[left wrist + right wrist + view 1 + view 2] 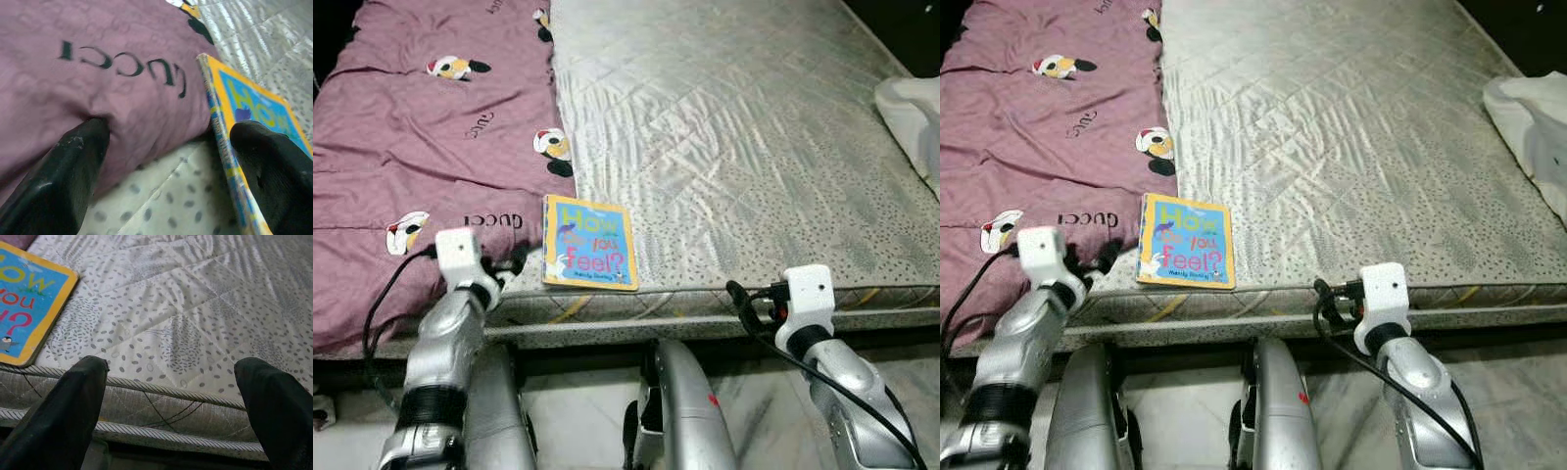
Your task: Clean up the room
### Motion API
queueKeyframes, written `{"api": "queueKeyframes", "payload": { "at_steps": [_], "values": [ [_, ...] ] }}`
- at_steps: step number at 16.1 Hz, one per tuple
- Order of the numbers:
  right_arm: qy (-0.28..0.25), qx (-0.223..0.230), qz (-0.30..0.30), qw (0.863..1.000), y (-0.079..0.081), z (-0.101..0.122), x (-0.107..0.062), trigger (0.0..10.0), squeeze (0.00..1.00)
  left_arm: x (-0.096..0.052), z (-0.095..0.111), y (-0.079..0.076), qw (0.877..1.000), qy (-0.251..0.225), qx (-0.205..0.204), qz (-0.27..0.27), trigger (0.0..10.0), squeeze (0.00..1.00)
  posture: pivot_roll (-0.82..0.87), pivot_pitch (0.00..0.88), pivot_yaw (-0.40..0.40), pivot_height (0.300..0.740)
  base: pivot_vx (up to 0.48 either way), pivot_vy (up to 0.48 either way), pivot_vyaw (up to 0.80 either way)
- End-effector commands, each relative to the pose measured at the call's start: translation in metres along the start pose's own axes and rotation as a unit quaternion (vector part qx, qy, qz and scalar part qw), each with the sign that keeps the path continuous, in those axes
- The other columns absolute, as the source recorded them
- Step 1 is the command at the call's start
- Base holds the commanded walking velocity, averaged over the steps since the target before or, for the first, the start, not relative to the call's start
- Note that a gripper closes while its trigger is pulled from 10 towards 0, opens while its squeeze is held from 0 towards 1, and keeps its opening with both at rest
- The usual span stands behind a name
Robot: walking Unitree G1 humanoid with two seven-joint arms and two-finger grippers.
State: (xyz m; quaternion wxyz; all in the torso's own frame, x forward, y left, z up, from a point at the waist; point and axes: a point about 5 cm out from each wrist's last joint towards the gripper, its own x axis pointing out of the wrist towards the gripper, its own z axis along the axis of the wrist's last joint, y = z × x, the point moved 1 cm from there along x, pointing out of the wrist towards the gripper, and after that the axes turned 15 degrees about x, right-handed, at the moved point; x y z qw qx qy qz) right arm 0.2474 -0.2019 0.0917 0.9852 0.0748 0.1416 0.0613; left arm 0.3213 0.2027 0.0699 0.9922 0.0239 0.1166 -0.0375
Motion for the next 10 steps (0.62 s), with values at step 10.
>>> {"api": "queueKeyframes", "payload": {
  "at_steps": [10],
  "values": [
    [0.031,0.01,0.041,0.999,0.009,0.005,-0.009,10.0,0.0,0.017,-0.011,-0.018,0.998,0.038,-0.008,-0.051,10.0,0.0,-0.2,0.177,-0.171,0.555,0.0,0.0,0.0]
  ]
}}
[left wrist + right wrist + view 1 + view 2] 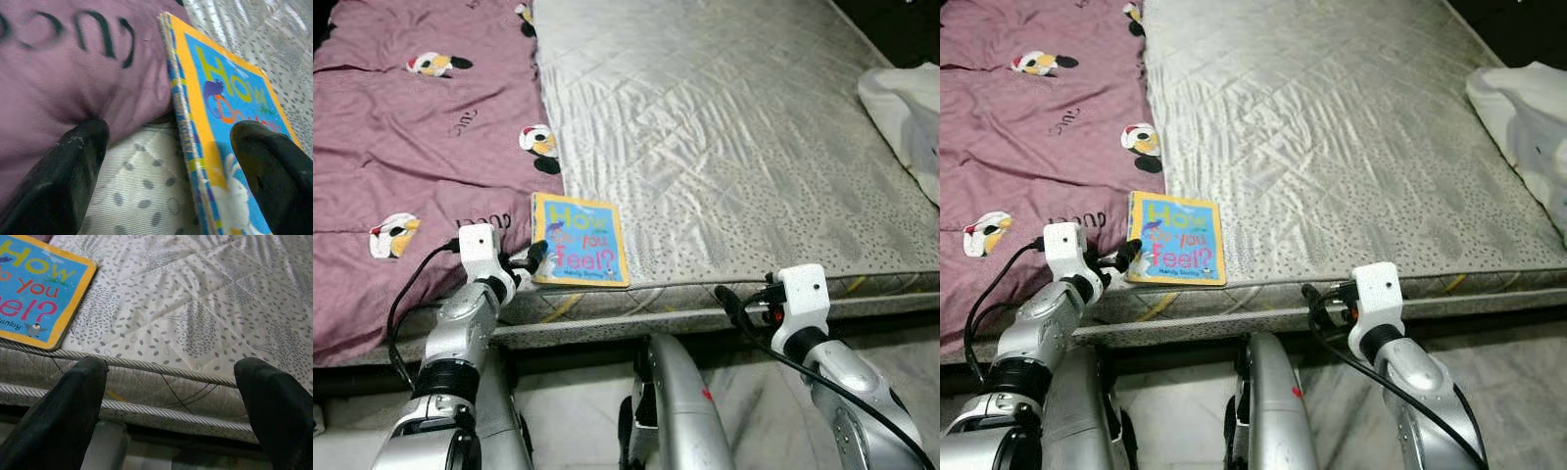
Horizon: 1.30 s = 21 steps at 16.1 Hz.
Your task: Clean up the room
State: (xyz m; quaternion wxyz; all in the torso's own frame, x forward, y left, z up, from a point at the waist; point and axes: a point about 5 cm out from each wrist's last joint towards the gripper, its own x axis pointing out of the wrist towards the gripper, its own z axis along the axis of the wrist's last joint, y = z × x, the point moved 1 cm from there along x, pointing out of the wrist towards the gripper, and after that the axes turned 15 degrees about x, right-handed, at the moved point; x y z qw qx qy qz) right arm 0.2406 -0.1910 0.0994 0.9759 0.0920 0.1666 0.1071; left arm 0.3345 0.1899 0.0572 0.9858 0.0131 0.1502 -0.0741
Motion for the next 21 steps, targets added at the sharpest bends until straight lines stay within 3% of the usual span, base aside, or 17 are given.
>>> {"api": "queueKeyframes", "payload": {
  "at_steps": [1,5,7,8,9,10,11,12,13,14,18,19,20,21],
  "values": [
    [0.004,-0.003,-0.006,1.0,-0.004,0.002,-0.001,10.0,0.0,0.003,-0.005,-0.011,0.999,0.017,-0.001,-0.031,10.0,0.0,-0.2,0.177,-0.172,0.555,0.0,0.0,0.0],
    [0.006,-0.005,-0.004,1.0,-0.003,0.002,0.0,10.0,0.0,0.003,-0.011,-0.016,0.998,0.031,-0.003,-0.054,10.0,0.0,-0.2,0.176,-0.172,0.555,0.0,0.0,0.0],
    [-0.001,0.015,-0.012,1.0,-0.004,0.005,0.002,10.0,0.0,0.001,-0.025,-0.018,0.995,0.067,-0.012,-0.075,10.0,0.0,-0.19,0.176,-0.169,0.555,0.0,0.0,0.0],
    [-0.006,0.048,-0.003,0.999,-0.001,0.009,0.002,10.0,0.0,0.0,-0.027,-0.017,0.995,0.069,-0.023,-0.075,10.0,0.0,-0.19,0.178,-0.167,0.555,0.0,0.0,0.0],
    [0.005,0.034,0.052,0.998,0.009,0.011,-0.001,10.0,0.0,0.001,-0.026,-0.017,0.993,0.065,-0.04,-0.086,10.0,0.0,-0.19,0.182,-0.168,0.555,0.0,0.0,0.0],
    [0.015,0.045,0.089,0.995,0.017,0.011,-0.004,10.0,0.0,0.001,-0.025,-0.016,0.993,0.065,-0.046,-0.092,5.5,0.0,-0.19,0.183,-0.17,0.555,0.0,0.0,0.0],
    [0.021,0.052,0.107,0.993,0.021,0.012,-0.006,10.0,0.0,0.002,-0.025,-0.016,0.992,0.067,-0.048,-0.094,5.5,0.0,-0.2,0.183,-0.171,0.555,0.0,0.0,0.0],
    [0.04,0.058,0.142,0.987,0.027,0.011,-0.009,10.0,0.0,0.004,-0.023,-0.014,0.992,0.068,-0.049,-0.096,1.1,0.0,-0.2,0.182,-0.172,0.555,0.0,0.0,0.0],
    [0.049,0.044,0.153,0.986,0.027,0.011,-0.011,10.0,0.0,0.005,-0.021,-0.013,0.991,0.068,-0.053,-0.1,2.4,0.0,-0.2,0.181,-0.172,0.555,0.0,0.0,0.0],
    [0.051,0.031,0.149,0.987,0.024,0.011,-0.01,10.0,0.0,0.007,-0.018,-0.014,0.99,0.067,-0.056,-0.107,9.7,0.0,-0.2,0.179,-0.17,0.555,0.0,0.0,0.0],
    [0.047,0.028,0.132,0.99,0.019,0.013,-0.008,10.0,0.0,0.012,-0.005,-0.007,0.991,0.057,-0.055,-0.11,10.0,0.0,-0.2,0.172,-0.164,0.555,0.0,0.0,0.0],
    [0.047,0.027,0.13,0.99,0.018,0.012,-0.008,10.0,0.0,0.012,-0.004,-0.006,0.99,0.055,-0.06,-0.115,7.4,0.0,-0.2,0.171,-0.164,0.555,0.0,0.0,0.0],
    [0.046,0.022,0.129,0.99,0.019,0.011,-0.007,10.0,0.0,0.011,-0.004,-0.008,0.987,0.06,-0.062,-0.136,0.0,0.0,-0.19,0.168,-0.163,0.555,0.0,0.0,0.0],
    [0.044,0.02,0.128,0.991,0.019,0.011,-0.005,10.0,0.0,0.011,-0.004,-0.009,0.985,0.063,-0.061,-0.145,0.0,0.0,-0.19,0.166,-0.163,0.555,0.0,0.0,0.0]
  ]
}}
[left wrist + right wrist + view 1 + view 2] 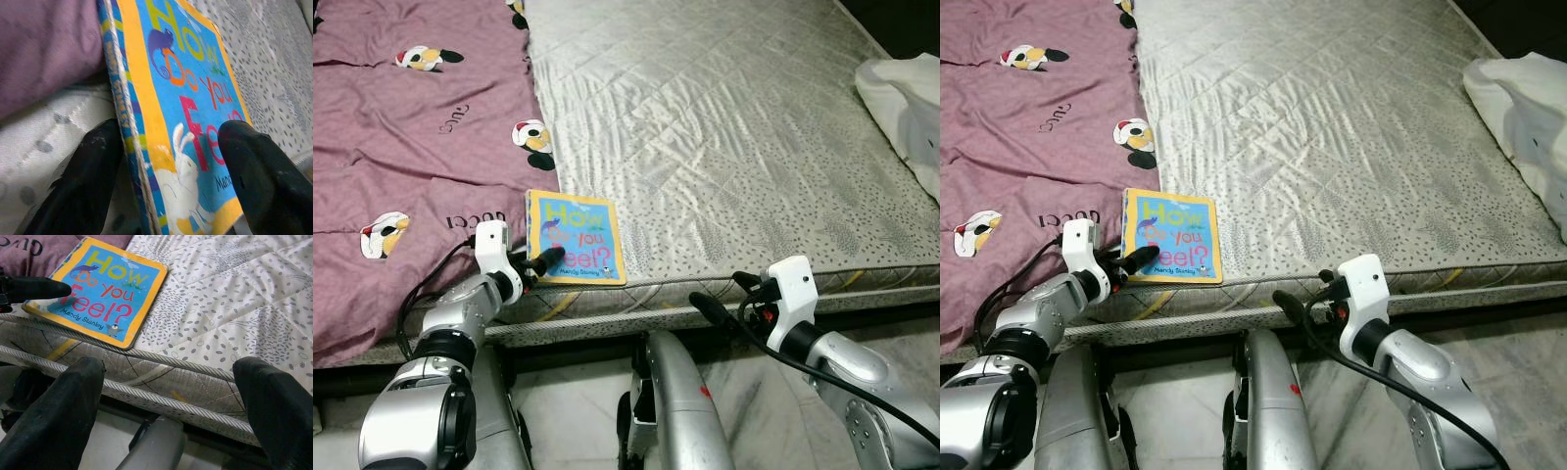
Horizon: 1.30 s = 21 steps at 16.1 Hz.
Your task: Clean up the room
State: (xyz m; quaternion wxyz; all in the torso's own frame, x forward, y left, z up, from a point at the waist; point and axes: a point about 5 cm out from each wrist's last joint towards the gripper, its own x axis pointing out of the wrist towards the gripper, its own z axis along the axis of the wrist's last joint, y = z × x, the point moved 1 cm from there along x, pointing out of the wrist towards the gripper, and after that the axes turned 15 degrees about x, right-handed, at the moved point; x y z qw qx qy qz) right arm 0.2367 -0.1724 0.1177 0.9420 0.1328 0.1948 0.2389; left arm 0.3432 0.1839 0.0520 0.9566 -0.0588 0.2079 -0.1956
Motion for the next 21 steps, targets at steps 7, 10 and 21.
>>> {"api": "queueKeyframes", "payload": {
  "at_steps": [7,10,21],
  "values": [
    [0.02,0.013,0.064,0.998,0.009,-0.006,0.007,10.0,0.0,-0.001,-0.002,0.003,1.0,0.023,0.0,-0.012,0.0,0.0,-0.18,0.151,-0.154,0.555,0.0,0.0,0.0],
    [0.03,0.041,0.089,0.995,0.017,-0.011,0.005,10.0,0.0,-0.001,0.001,0.003,1.0,0.017,-0.002,-0.02,0.0,0.0,-0.17,0.145,-0.149,0.555,0.0,0.0,0.0],
    [-0.013,0.09,0.064,0.994,0.018,0.003,0.019,10.0,0.0,0.0,0.012,0.008,1.0,-0.013,0.007,0.004,0.0,0.0,-0.12,0.129,-0.135,0.555,0.0,0.0,0.0]
  ]
}}
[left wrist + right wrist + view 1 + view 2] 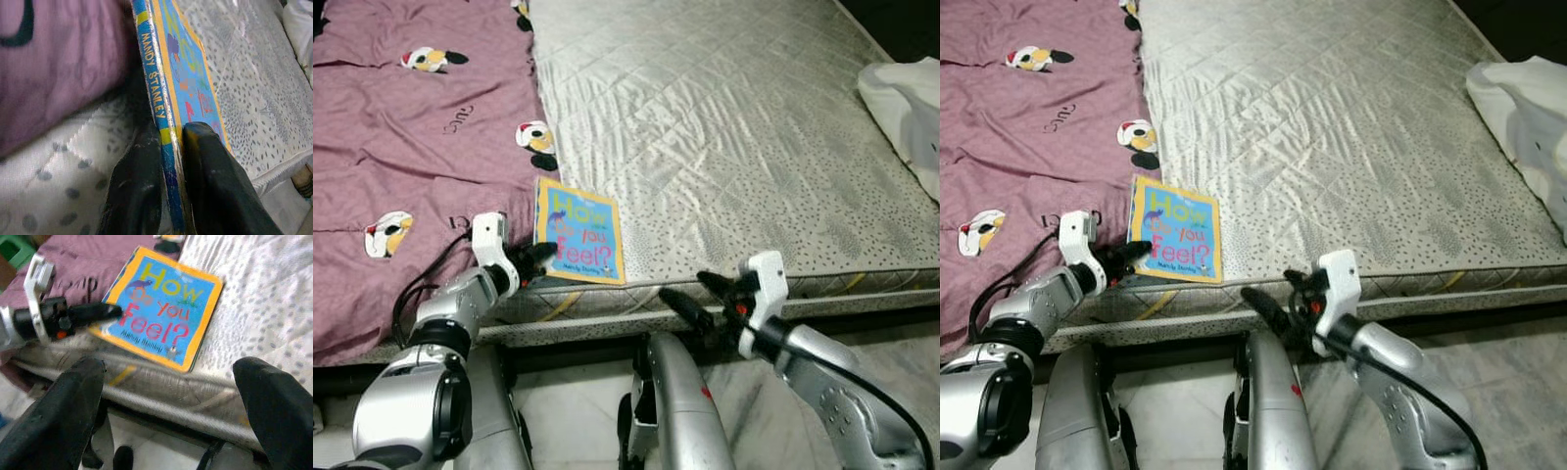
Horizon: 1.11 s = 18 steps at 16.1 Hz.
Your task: Clean up the room
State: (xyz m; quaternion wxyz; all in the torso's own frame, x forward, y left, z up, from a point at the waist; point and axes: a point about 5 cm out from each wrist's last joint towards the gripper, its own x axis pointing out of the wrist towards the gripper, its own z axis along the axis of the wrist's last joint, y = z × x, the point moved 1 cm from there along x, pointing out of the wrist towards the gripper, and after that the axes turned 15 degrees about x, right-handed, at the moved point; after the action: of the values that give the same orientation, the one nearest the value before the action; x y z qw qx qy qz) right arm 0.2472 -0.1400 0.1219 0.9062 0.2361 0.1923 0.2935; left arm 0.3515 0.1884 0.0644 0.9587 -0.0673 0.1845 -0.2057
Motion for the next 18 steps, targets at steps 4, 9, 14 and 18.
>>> {"api": "queueKeyframes", "payload": {
  "at_steps": [4,9,14,18],
  "values": [
    [-0.034,-0.011,-0.038,0.999,-0.005,0.001,0.011,10.0,0.0,0.004,0.037,-0.001,0.993,-0.093,0.057,0.042,0.0,0.0,-0.08,0.111,-0.121,0.555,0.0,0.0,0.0],
    [-0.057,-0.044,-0.049,0.996,0.003,-0.01,0.02,10.0,0.0,-0.016,0.114,-0.022,0.929,-0.3,0.205,0.07,0.0,0.0,-0.03,0.069,-0.064,0.555,0.0,0.0,0.0],
    [-0.155,-0.038,-0.167,0.973,-0.023,0.004,0.018,10.0,0.0,-0.048,0.083,-0.014,0.912,-0.285,0.271,0.121,0.0,0.0,-0.03,0.049,-0.024,0.555,0.0,0.0,0.0],
    [-0.213,-0.02,-0.174,0.961,-0.025,0.019,0.021,10.0,0.0,-0.059,0.071,-0.021,0.907,-0.266,0.291,0.147,4.2,0.0,-0.02,0.052,-0.022,0.56,0.0,0.0,0.0]
  ]
}}
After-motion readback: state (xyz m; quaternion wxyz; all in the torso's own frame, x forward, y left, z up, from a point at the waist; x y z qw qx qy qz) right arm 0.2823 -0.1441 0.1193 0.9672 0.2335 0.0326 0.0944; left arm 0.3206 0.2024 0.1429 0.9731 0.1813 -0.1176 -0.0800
